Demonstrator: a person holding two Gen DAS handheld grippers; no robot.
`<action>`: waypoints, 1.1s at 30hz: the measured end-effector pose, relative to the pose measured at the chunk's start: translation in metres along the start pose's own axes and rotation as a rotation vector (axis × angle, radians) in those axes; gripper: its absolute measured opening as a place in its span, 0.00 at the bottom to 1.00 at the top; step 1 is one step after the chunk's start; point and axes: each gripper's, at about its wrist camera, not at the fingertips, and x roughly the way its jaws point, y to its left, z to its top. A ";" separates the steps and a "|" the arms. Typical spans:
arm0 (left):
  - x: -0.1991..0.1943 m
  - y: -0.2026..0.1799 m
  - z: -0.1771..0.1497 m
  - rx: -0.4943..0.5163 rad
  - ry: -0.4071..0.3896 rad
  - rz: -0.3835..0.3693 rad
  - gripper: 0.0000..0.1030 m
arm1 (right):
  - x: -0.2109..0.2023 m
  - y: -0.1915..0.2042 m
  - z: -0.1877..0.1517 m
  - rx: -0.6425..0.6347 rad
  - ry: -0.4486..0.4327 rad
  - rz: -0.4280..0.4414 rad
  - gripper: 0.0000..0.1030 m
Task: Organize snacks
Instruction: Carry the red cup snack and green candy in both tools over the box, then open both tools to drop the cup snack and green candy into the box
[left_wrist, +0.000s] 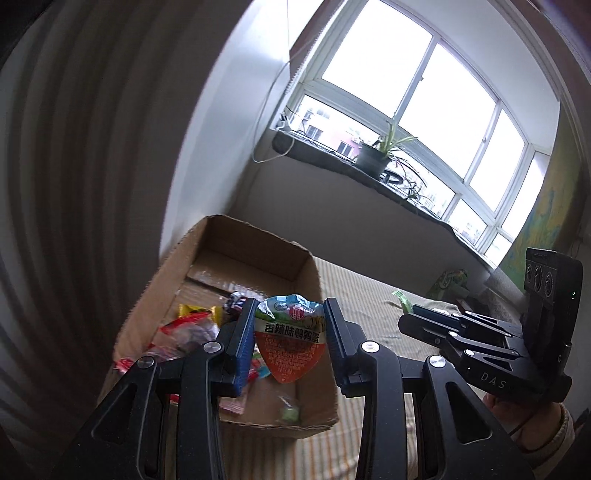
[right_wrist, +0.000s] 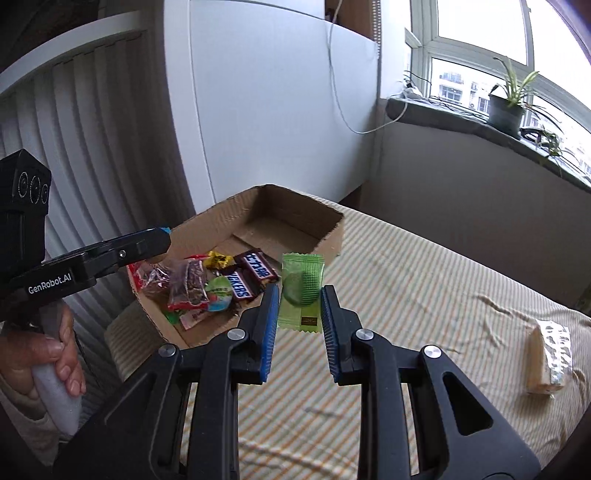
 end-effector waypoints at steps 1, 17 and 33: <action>0.000 0.006 0.000 -0.011 -0.001 0.009 0.33 | 0.006 0.008 0.003 -0.015 0.002 0.016 0.23; 0.009 0.027 -0.003 -0.035 0.025 0.016 0.33 | 0.047 0.044 0.031 -0.089 0.013 0.080 0.23; -0.009 0.045 0.010 -0.110 -0.037 0.081 0.70 | 0.056 0.033 0.034 -0.067 -0.016 0.060 0.57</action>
